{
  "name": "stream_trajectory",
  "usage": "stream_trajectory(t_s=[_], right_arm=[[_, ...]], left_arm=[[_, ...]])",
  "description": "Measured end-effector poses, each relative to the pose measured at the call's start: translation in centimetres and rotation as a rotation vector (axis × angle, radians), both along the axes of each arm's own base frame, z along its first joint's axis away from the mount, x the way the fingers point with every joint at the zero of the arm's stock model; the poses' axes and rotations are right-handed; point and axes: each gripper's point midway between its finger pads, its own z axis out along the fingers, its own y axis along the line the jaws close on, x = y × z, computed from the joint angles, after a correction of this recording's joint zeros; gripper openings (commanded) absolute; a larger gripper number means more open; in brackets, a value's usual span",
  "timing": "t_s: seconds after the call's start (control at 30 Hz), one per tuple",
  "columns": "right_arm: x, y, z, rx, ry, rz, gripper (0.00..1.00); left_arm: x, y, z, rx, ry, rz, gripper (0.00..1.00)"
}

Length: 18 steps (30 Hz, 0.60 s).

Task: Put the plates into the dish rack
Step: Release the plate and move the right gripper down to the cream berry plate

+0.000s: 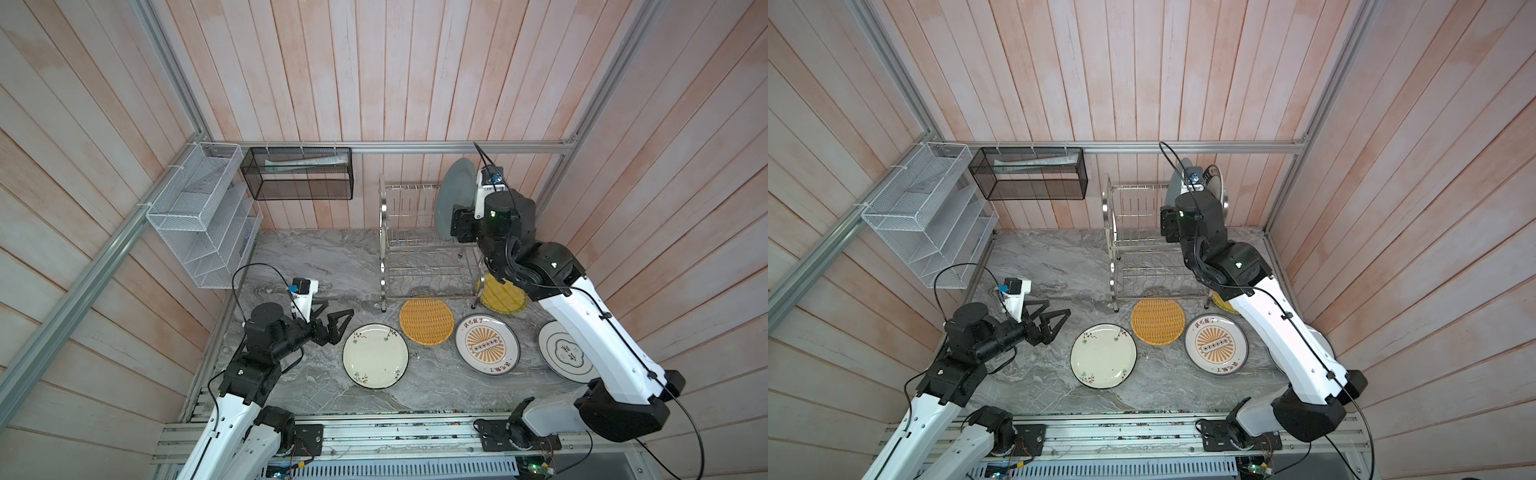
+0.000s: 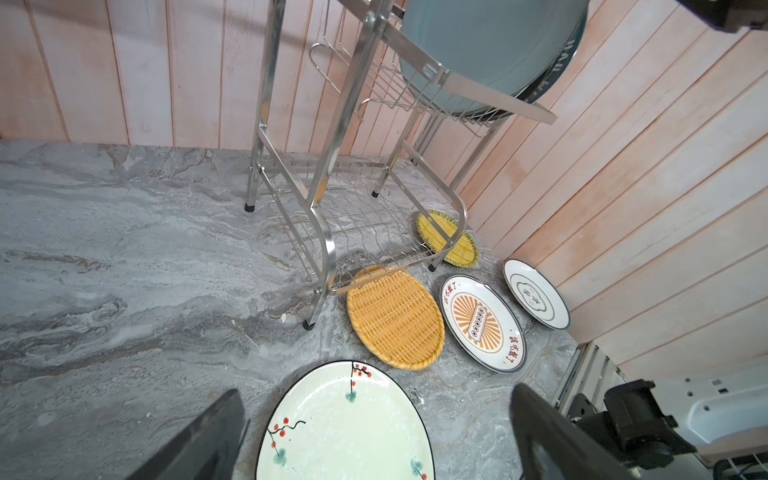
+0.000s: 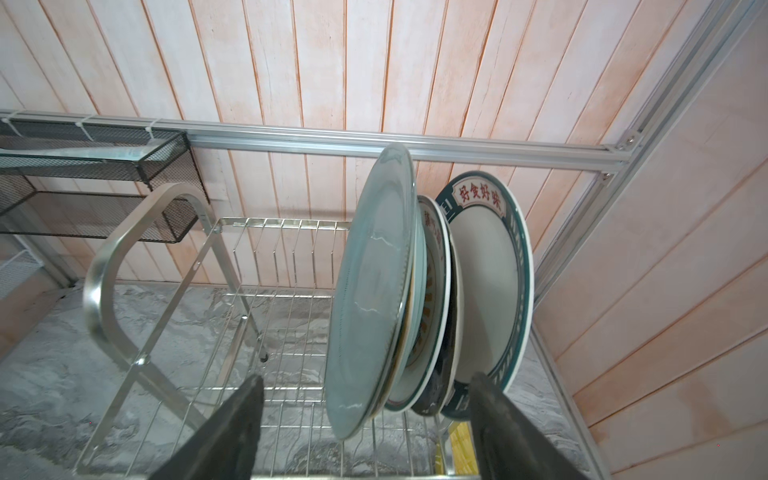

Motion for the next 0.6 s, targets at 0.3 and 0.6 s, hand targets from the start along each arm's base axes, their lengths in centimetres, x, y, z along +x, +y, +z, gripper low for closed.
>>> stream_trajectory(t_s=[0.3,0.6], right_arm=[[-4.4,-1.0,-3.6,0.090,0.027,0.128,0.98],[-7.5,0.6,-11.6,0.173,0.159,0.288,0.98]], left_arm=[[0.1,0.3,-4.5,-0.093,0.263,0.091,1.00],[-2.1,1.0,-10.5,-0.218,0.526,0.197,1.00]])
